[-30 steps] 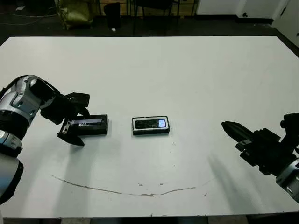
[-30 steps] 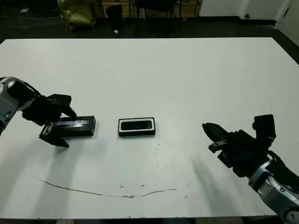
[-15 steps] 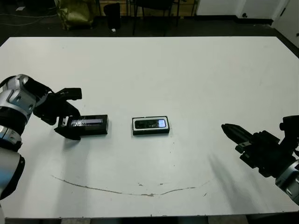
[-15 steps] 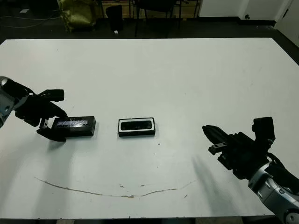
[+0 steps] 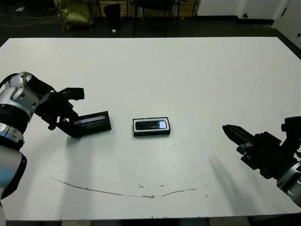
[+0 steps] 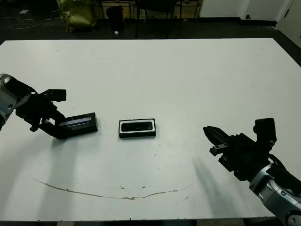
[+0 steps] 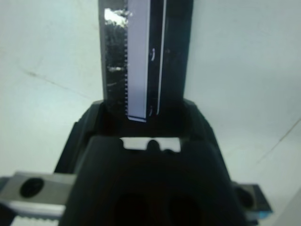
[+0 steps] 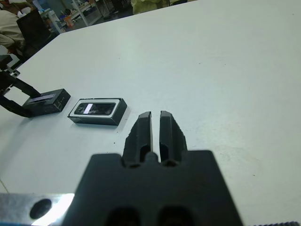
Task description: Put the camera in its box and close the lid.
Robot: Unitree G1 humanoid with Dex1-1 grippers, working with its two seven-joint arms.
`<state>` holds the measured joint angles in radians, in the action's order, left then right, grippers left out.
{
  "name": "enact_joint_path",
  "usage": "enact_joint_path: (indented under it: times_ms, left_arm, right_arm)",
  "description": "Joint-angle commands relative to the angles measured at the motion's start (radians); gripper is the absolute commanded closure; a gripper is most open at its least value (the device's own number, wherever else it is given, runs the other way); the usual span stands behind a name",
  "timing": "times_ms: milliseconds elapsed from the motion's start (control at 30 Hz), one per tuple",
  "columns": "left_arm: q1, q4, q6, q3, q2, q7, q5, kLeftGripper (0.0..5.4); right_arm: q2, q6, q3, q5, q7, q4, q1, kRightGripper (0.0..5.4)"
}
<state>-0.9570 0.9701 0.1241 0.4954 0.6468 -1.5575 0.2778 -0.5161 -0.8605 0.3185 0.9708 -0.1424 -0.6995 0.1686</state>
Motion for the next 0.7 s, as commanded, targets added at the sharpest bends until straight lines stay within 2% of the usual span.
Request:
enact_joint_path:
  times_ms: [33,167,300,433,567,700]
  left_arm:
    - [0.074,0.002,0.039,0.027,-0.006,-0.045,0.026,3.18]
    - [0.083,-0.055,0.079,0.000,0.005,-0.057,-0.036,3.18]
    - [0.118,-0.166,0.158,-0.115,0.026,-0.028,-0.125,3.19]
    - [0.140,-0.284,0.184,-0.238,0.057,0.020,-0.221,3.19]
    - [0.121,-0.336,0.212,-0.280,0.086,0.026,-0.260,3.19]
    - [0.105,-0.384,0.210,-0.282,0.110,0.026,-0.262,3.19]
  right_arm:
    - [0.002,-0.017,-0.010,0.000,0.024,0.004,0.002,5.40]
    - [0.000,-0.008,-0.023,-0.009,0.018,0.009,0.001,5.40]
    - [0.004,-0.003,-0.031,-0.016,0.018,0.009,0.005,5.40]
    - [0.015,0.007,-0.036,-0.024,0.012,0.011,0.011,5.40]
    - [0.026,0.018,-0.042,-0.031,-0.002,0.021,0.016,5.40]
    - [0.034,0.027,-0.050,-0.039,-0.014,0.026,0.021,5.40]
